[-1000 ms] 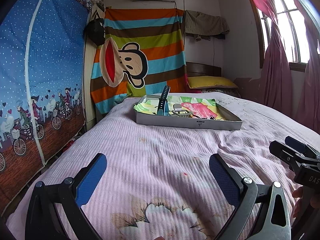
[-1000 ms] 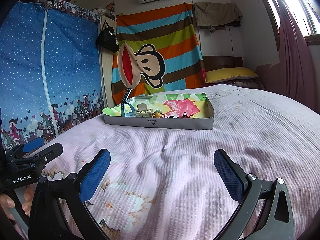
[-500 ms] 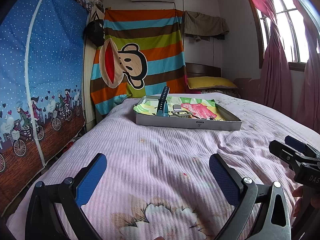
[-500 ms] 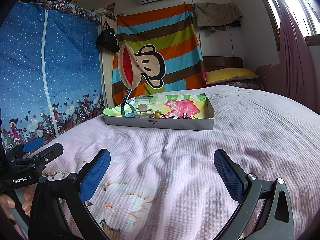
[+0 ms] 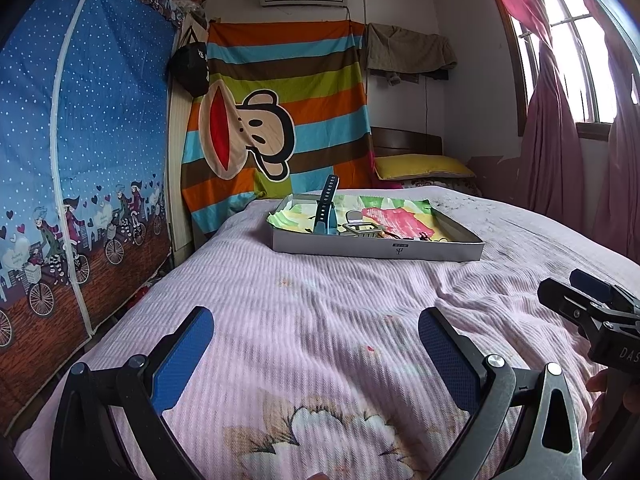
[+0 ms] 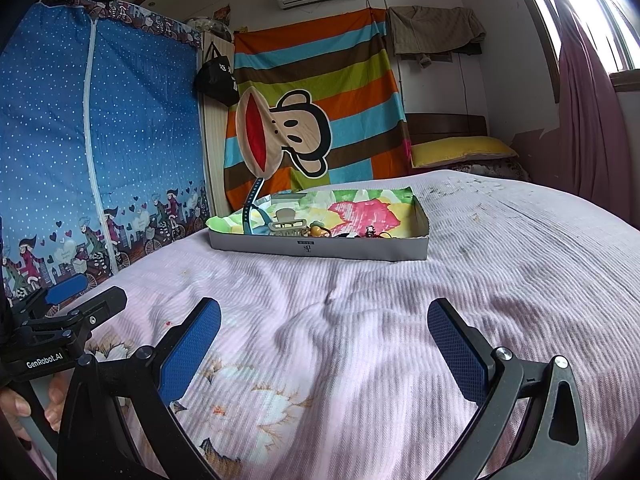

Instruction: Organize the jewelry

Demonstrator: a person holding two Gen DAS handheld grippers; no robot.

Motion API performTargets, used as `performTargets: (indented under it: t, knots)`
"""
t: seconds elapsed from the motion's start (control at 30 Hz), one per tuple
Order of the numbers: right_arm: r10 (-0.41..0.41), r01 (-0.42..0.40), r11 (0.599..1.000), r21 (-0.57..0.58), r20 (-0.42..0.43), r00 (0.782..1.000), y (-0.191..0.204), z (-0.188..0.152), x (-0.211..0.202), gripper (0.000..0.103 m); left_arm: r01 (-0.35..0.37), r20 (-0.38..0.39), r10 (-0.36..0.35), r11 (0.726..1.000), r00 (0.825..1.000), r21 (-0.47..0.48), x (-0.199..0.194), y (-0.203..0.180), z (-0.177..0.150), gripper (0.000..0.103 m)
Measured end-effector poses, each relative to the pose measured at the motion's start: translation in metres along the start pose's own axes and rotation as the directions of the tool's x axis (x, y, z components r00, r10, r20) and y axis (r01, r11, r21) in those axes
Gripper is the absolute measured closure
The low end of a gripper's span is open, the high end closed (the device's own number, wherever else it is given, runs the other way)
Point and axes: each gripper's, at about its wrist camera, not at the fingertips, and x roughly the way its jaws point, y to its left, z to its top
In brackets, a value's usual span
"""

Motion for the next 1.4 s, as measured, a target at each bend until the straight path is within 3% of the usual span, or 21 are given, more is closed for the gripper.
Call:
performTargets:
  t: [0.9, 1.4]
  knots:
    - [0.004, -0.004, 1.000, 0.001, -0.001, 1.000, 0.0014, 0.0004, -0.0006, 0.002, 0.000, 0.004, 0.000, 1.000, 1.000, -0.002, 0.0003, 0.0049, 0.0041, 0.000]
    - [0.009, -0.009, 1.000, -0.003, -0.004, 1.000, 0.0038, 0.0009, -0.0009, 0.001, -0.036, 0.012, 0.036, 0.999, 0.999, -0.016, -0.0015, 0.0058, 0.0035, 0.000]
